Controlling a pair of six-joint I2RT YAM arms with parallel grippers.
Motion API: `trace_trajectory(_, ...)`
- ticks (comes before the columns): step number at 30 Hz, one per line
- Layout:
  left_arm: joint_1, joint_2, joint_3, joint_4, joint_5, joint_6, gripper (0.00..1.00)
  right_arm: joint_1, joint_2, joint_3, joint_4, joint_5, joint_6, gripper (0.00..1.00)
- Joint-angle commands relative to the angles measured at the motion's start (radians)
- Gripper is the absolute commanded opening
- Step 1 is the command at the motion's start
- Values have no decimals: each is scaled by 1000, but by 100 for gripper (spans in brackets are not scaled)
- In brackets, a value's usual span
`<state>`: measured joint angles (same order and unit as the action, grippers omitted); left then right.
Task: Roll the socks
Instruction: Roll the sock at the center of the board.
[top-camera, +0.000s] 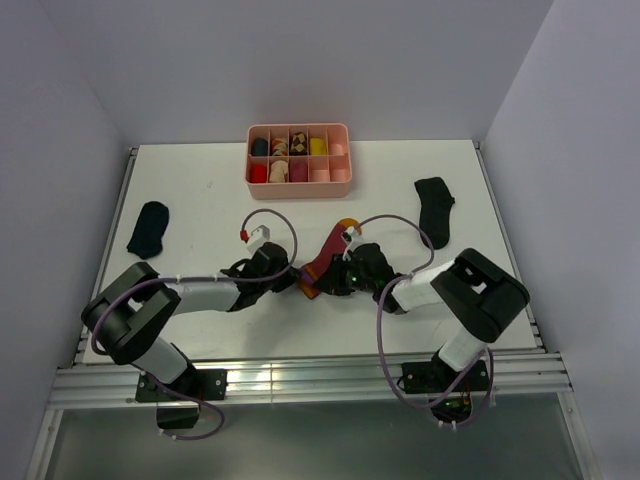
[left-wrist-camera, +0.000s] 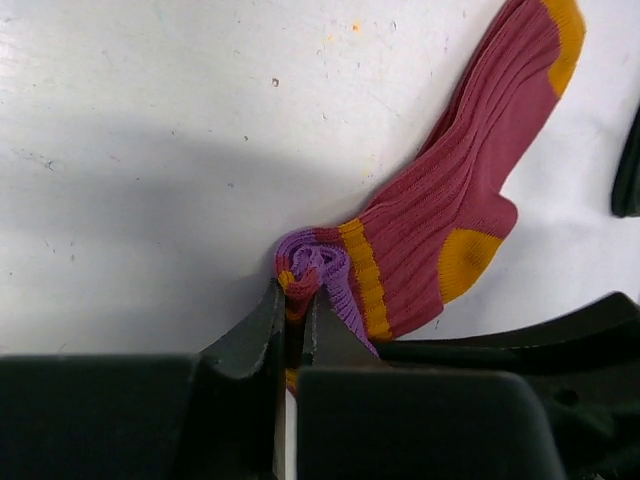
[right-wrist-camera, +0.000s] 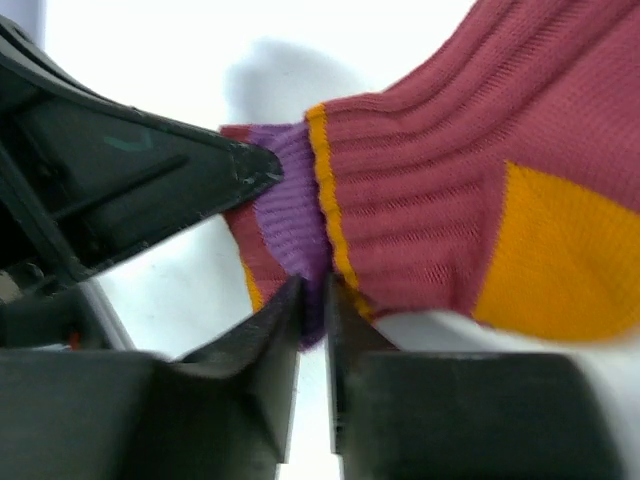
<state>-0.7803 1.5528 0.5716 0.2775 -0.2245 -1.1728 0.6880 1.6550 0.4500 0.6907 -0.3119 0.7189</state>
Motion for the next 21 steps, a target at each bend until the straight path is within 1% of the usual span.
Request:
trace_trajectory(1, 1, 3, 82, -225, -42, 53, 0, 39, -95, -30, -203, 170, -124, 26)
trace_trajectory(2, 1, 4, 129, -323, -55, 59, 0, 54, -151, -30, -221, 204, -153, 35)
trace_trajectory(3, 0, 10, 157, -365, -62, 64, 0, 70, -181, -28, -252, 241, -168, 40)
trace_trajectory(4, -2, 26, 184, -412, -70, 76, 0, 109, -208, -25, -266, 337, -186, 44)
trace_trajectory(5, -5, 33, 239, -484, -82, 79, 0, 134, -257, -24, -287, 379, -225, 51)
trace_trajectory(8, -16, 76, 339, -584, -98, 104, 0, 221, -323, -28, -292, 531, -291, 60)
trace_trajectory(9, -22, 88, 361, -637, -107, 108, 0, 238, -333, -36, -275, 551, -306, 62)
trace_trajectory(11, -28, 121, 408, -675, -108, 117, 0, 278, -343, -37, -252, 598, -344, 65)
trace_trajectory(13, -31, 144, 425, -699, -98, 124, 0, 301, -337, -22, -244, 626, -374, 66)
trace_trajectory(17, -33, 170, 455, -718, -79, 128, 0, 395, -273, 24, -220, 727, -467, 67)
trace_trajectory(21, -31, 194, 471, -732, -62, 139, 0, 455, -193, 93, -203, 786, -532, 67)
